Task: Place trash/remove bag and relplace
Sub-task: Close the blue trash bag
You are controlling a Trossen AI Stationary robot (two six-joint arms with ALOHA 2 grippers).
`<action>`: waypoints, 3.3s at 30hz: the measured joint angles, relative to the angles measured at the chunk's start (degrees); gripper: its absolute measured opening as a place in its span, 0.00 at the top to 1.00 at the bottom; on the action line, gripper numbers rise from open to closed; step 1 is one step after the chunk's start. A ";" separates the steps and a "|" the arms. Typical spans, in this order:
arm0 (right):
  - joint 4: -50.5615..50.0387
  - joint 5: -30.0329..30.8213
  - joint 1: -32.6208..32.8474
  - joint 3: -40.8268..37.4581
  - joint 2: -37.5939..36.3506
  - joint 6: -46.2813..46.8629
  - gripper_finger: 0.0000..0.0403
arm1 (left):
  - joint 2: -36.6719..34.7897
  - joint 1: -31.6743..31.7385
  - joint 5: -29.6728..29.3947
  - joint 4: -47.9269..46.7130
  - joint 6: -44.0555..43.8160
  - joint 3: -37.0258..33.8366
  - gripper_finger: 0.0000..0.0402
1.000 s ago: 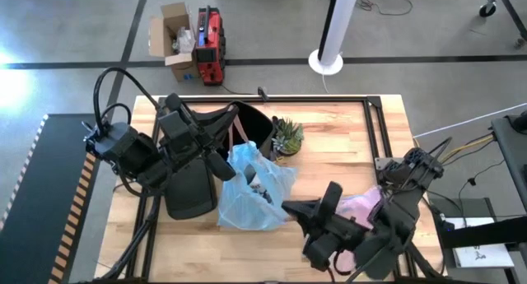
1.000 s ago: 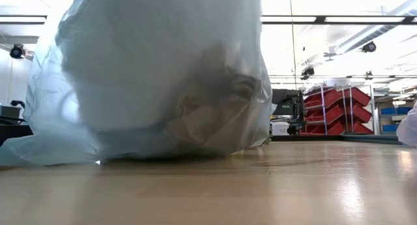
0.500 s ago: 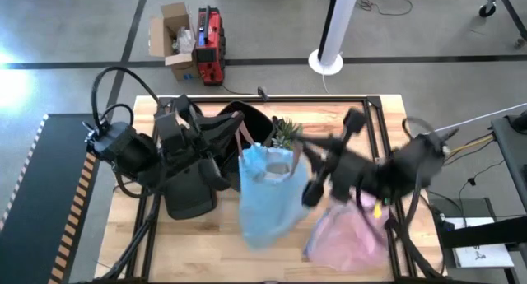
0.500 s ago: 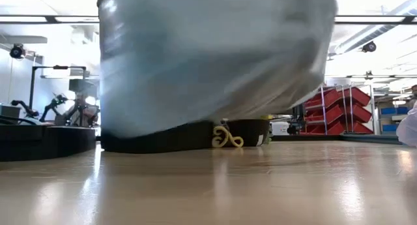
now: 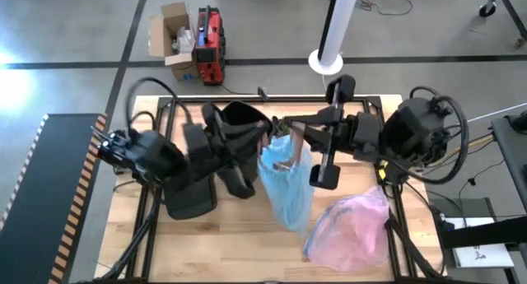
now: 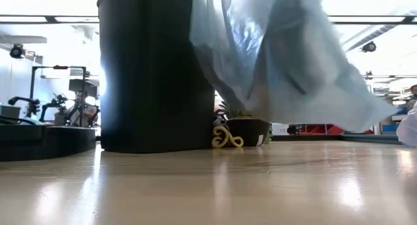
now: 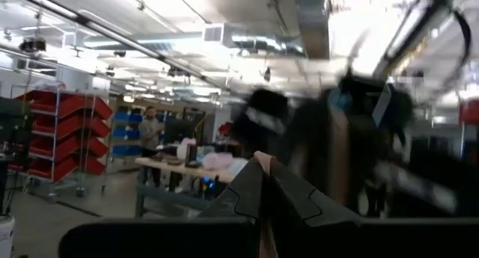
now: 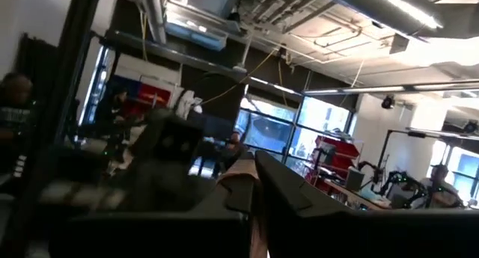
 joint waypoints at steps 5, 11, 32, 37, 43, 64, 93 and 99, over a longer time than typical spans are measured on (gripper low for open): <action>1.58 -0.79 -0.68 0.00 -0.24 0.62 1.00 | 2.37 0.97 0.00 -0.69 -0.07 -0.03 1.00; 1.37 -0.35 -0.67 0.01 -2.30 0.63 1.00 | 4.62 2.47 3.00 -1.09 -3.31 -0.03 1.00; -12.75 -0.50 0.49 -1.42 -0.94 5.76 1.00 | 5.55 2.07 14.64 -4.14 -3.94 12.99 1.00; -3.95 -4.49 0.45 0.04 -3.58 4.96 1.00 | 5.56 2.08 13.15 -4.07 -8.05 5.38 1.00; -9.78 -4.85 0.45 -0.02 -5.73 9.38 1.00 | 5.36 2.08 13.06 0.93 -5.51 6.12 1.00; -6.97 -9.99 1.33 -0.11 -4.72 12.10 1.00 | 5.54 2.45 12.65 -4.89 -8.31 6.11 1.00; -7.53 -11.03 2.46 -0.11 -3.56 18.96 1.00 | 6.83 1.25 10.85 -8.38 -2.98 15.49 1.00; -10.70 -10.84 2.46 -0.13 -3.57 20.13 1.00 | 6.44 1.25 9.92 -8.25 -2.38 15.49 1.00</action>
